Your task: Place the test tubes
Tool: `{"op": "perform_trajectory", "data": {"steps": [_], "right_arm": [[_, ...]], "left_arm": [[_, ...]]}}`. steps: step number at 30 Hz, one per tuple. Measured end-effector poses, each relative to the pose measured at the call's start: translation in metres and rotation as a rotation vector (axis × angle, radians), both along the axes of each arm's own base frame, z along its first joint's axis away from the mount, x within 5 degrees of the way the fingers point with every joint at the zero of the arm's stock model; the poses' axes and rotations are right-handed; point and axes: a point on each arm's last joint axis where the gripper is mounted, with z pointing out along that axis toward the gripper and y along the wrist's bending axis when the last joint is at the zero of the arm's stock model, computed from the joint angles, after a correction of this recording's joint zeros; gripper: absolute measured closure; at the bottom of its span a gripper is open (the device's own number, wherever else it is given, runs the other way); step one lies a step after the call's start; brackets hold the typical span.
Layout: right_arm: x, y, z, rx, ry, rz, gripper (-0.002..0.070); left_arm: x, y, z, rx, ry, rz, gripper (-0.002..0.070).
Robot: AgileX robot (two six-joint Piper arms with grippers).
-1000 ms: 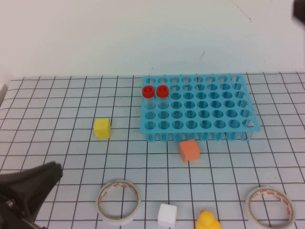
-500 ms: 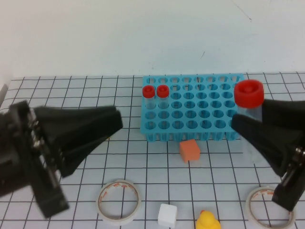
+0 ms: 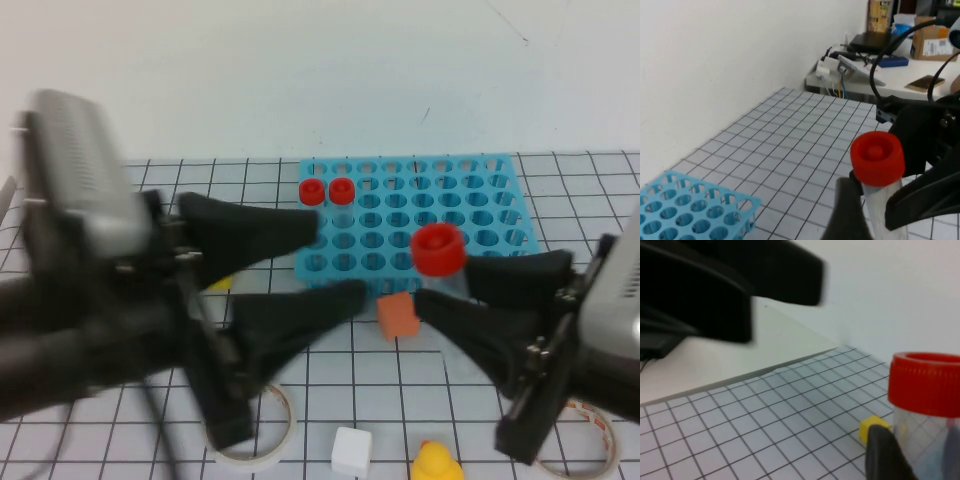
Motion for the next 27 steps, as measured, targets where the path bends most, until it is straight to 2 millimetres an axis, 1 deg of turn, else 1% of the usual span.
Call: {"op": "perform_trajectory", "data": {"steps": [3, 7, 12, 14, 16, 17, 19, 20, 27], "right_arm": [[0.004, 0.008, -0.007, 0.006, 0.012, 0.034, 0.0438], [0.006, 0.015, -0.012, 0.027, 0.009, 0.079, 0.0438], [0.006, 0.016, -0.013, 0.023, 0.009, 0.085, 0.0438], [0.007, 0.016, -0.013, 0.021, 0.009, 0.086, 0.0438], [0.007, 0.016, -0.013, 0.021, 0.009, 0.086, 0.0438], [0.007, 0.016, -0.013, 0.018, 0.010, 0.083, 0.0438], [0.007, 0.015, -0.014, 0.014, 0.011, 0.081, 0.0438], [0.007, 0.015, -0.014, 0.010, 0.011, 0.078, 0.0438], [0.007, 0.015, -0.015, 0.002, 0.010, 0.075, 0.0438]], "left_arm": [[0.006, -0.017, -0.006, 0.052, 0.000, 0.030, 0.0207], [0.014, -0.034, -0.012, 0.102, 0.010, 0.083, 0.0201], [0.023, -0.041, -0.014, 0.109, 0.031, 0.084, 0.0199], [0.025, -0.044, -0.016, 0.105, 0.050, 0.071, 0.0218], [0.026, -0.047, -0.017, 0.100, 0.064, 0.053, 0.0260], [0.026, -0.048, -0.017, 0.096, 0.074, 0.044, 0.0294], [0.025, -0.048, -0.018, 0.092, 0.081, 0.032, 0.0387], [0.025, -0.049, -0.018, 0.091, 0.086, 0.030, 0.0397], [0.026, -0.049, -0.018, 0.091, 0.089, 0.030, 0.0395]]}}
